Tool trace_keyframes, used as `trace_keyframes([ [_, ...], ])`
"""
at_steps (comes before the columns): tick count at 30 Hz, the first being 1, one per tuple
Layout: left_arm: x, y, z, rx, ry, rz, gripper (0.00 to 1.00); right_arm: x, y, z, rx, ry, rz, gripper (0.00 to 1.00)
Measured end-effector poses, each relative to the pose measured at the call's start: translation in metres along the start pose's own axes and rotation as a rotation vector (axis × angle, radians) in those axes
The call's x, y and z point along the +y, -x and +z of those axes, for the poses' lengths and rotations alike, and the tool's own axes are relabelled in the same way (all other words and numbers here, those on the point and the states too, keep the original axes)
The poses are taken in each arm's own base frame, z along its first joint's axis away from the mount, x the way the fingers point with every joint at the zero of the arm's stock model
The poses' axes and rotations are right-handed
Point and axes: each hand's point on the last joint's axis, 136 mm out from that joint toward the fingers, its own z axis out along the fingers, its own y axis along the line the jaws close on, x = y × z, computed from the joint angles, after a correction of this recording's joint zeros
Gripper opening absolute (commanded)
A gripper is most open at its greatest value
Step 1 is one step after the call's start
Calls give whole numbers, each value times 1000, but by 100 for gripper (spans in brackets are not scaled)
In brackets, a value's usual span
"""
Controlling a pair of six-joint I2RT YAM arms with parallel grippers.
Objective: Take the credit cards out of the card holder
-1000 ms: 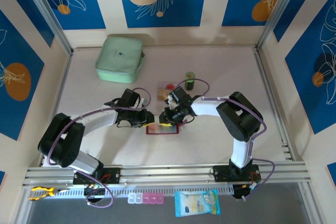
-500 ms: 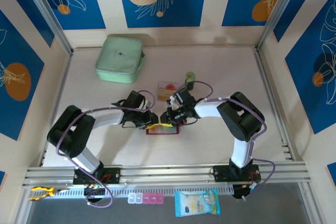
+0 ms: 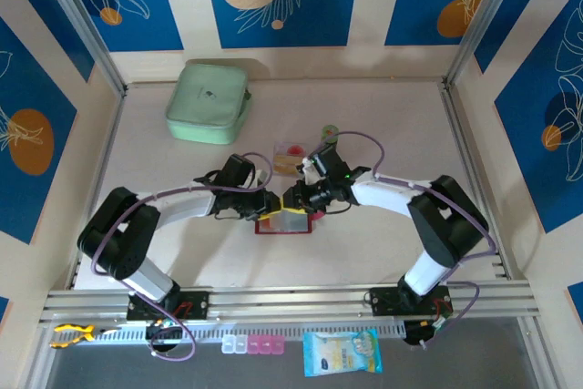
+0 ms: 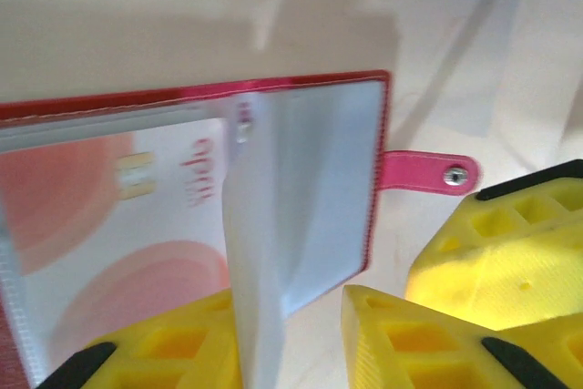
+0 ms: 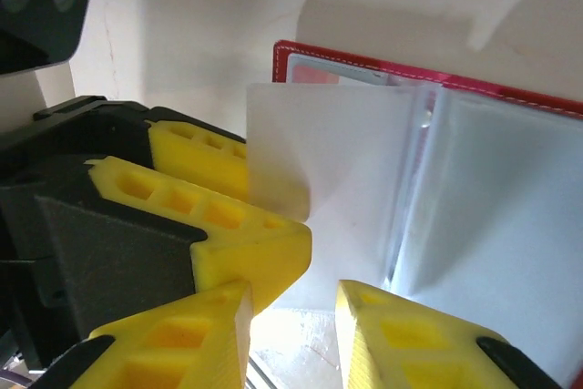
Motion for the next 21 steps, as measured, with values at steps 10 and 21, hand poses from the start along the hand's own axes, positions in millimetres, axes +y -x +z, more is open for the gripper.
trace_keyframes([
  [10,-46,-12,11,39,-46,97,51,-10,5,-64,-145,-89,28,36],
  [21,-38,-23,55,119,1,79,58,-25,-7,-104,-228,-101,70,39],
])
